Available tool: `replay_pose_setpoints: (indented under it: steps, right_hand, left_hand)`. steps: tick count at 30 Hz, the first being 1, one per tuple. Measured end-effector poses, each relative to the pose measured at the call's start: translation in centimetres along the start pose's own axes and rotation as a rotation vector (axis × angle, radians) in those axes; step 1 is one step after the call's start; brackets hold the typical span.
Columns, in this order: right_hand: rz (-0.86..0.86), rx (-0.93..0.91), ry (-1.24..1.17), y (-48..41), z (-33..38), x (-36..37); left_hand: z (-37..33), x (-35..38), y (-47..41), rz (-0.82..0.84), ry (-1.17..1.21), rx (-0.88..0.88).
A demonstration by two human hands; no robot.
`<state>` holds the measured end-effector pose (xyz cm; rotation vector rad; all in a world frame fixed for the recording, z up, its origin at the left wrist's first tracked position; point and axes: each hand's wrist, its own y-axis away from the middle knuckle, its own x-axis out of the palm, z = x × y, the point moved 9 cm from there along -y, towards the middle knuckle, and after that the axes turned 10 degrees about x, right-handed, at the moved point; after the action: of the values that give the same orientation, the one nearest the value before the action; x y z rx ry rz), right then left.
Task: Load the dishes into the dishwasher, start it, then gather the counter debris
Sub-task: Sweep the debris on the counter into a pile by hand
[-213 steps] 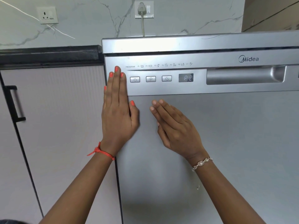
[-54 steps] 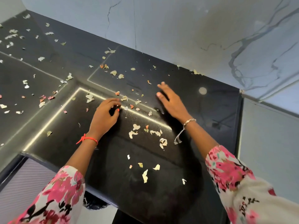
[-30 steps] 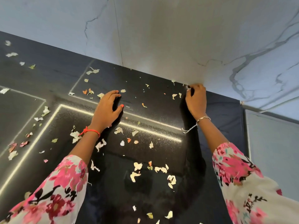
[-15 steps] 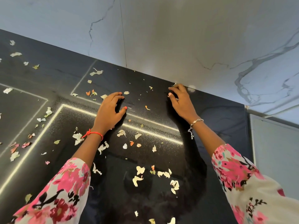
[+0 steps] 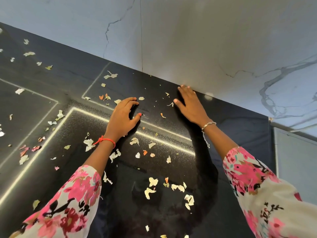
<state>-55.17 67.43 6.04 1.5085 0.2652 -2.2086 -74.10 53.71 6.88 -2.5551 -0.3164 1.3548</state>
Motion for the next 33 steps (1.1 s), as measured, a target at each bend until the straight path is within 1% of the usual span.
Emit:
replay_pose_setpoints:
  steps: [1,3,5,7,8,9,10,12,15,17,18,20,21,23,24,26,28,30,31,33]
  right_hand:
    - [0.039,-0.006,0.094,0.3,0.6,1.1]
    - [0.064,-0.041,0.152,1.7,2.6,2.5]
    - [0.117,-0.169,0.112,4.0,5.4,3.5]
    - [0.232,-0.327,0.003,5.9,8.5,4.1]
    - [0.268,-0.368,-0.052,6.0,9.6,3.8]
    - [0.260,-0.369,-0.083,5.2,10.0,3.2]
    - [0.215,-0.335,-0.094,3.6,9.9,2.6]
    - [0.133,-0.216,-0.059,-0.1,8.7,1.7]
    - [0.157,-0.095,0.094,-3.0,7.4,3.2]
    - [0.143,-0.138,0.165,-2.1,8.4,4.4]
    - [0.150,-0.209,0.139,-1.1,9.5,4.8]
    - [0.221,-0.344,-0.020,0.8,11.4,5.3]
    - [0.241,-0.370,-0.095,0.9,12.1,5.1]
    - [0.174,-0.349,-0.133,-1.0,12.4,4.0]
    - [0.129,-0.316,-0.108,-2.5,12.3,3.5]
    - [0.091,-0.241,-0.023,-5.4,11.6,3.0]
    - [0.100,-0.219,0.051,-7.2,11.2,3.5]
    - [0.130,-0.234,0.062,-7.2,11.3,4.4]
    - [0.135,-0.240,-0.009,-6.7,11.5,4.5]
    - [0.072,-0.256,-0.304,-5.5,12.0,3.2]
  left_hand:
    - [0.0,0.0,0.0,0.001,0.009,-0.004]
    - [0.3,0.0,0.2,-0.001,0.058,-0.023]
    - [0.3,-0.2,0.3,-0.016,0.173,-0.056]
    - [0.6,-0.7,0.4,-0.063,0.303,-0.105]
    - [0.8,-1.2,0.5,-0.097,0.342,-0.129]
    - [1.0,-1.6,0.5,-0.126,0.360,-0.149]
    - [1.2,-1.9,0.4,-0.144,0.360,-0.162]
    - [1.6,-2.5,0.4,-0.151,0.323,-0.177]
    - [2.9,-3.3,0.1,-0.125,0.232,-0.198]
    - [4.1,-3.8,0.0,-0.098,0.168,-0.199]
    - [4.7,-4.1,0.0,-0.088,0.140,-0.195]
    - [5.9,-4.5,0.1,-0.070,0.090,-0.189]
    - [6.4,-4.8,0.1,-0.064,0.068,-0.193]
    - [7.2,-5.0,0.2,-0.048,0.046,-0.202]
    - [7.4,-5.0,0.3,-0.040,0.045,-0.202]
    - [7.5,-4.9,0.5,-0.032,0.038,-0.193]
    - [7.6,-5.1,0.6,-0.050,0.024,-0.187]
    - [7.7,-5.3,0.6,-0.076,0.022,-0.187]
    - [7.7,-5.4,0.5,-0.087,0.027,-0.185]
    - [7.8,-5.4,0.5,-0.103,0.030,-0.180]
